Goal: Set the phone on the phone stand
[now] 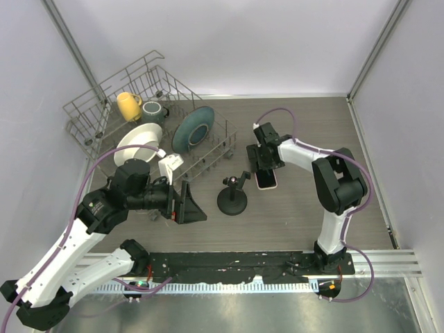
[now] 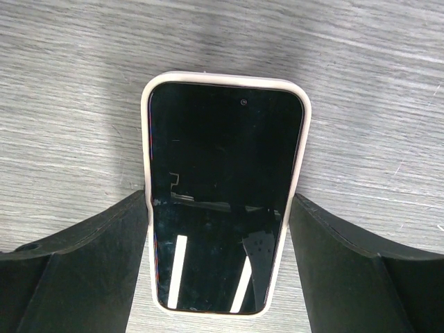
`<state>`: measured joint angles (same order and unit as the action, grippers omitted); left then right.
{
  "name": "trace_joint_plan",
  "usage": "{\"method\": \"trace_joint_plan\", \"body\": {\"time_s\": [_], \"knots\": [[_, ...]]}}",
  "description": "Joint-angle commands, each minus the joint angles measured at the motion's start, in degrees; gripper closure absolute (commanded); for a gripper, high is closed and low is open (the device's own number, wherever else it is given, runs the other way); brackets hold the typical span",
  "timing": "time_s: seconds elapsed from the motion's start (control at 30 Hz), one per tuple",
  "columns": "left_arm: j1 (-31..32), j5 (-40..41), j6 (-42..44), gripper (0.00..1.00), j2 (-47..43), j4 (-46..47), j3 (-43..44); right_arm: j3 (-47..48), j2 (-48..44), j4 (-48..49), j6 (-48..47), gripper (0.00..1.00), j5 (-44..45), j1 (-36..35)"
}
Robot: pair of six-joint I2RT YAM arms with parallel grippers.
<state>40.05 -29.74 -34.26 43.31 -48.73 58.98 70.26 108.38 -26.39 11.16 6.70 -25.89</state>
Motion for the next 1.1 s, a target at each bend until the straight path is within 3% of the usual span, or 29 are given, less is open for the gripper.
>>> {"method": "trace_joint_plan", "body": {"time_s": [0.0,0.5,0.8,1.07], "knots": [[0.0,-0.1,0.2,0.0,-0.4,0.5,0.4,-3.5,1.5,1.9,-0.3,0.97,-0.8,0.0],[0.0,-0.4,-0.1,0.0,-0.3,1.2,0.3,-19.3,-18.1,23.8,3.6,0.99,4.7,0.0],[-0.1,-0.7,-1.2,0.0,-0.6,2.1,0.3,-33.0,-30.8,45.3,2.4,0.99,3.8,0.0],[0.0,-5.6,-7.2,0.0,0.5,10.6,1.7,-32.0,-41.9,44.6,-6.6,0.99,-0.3,0.0]]}}
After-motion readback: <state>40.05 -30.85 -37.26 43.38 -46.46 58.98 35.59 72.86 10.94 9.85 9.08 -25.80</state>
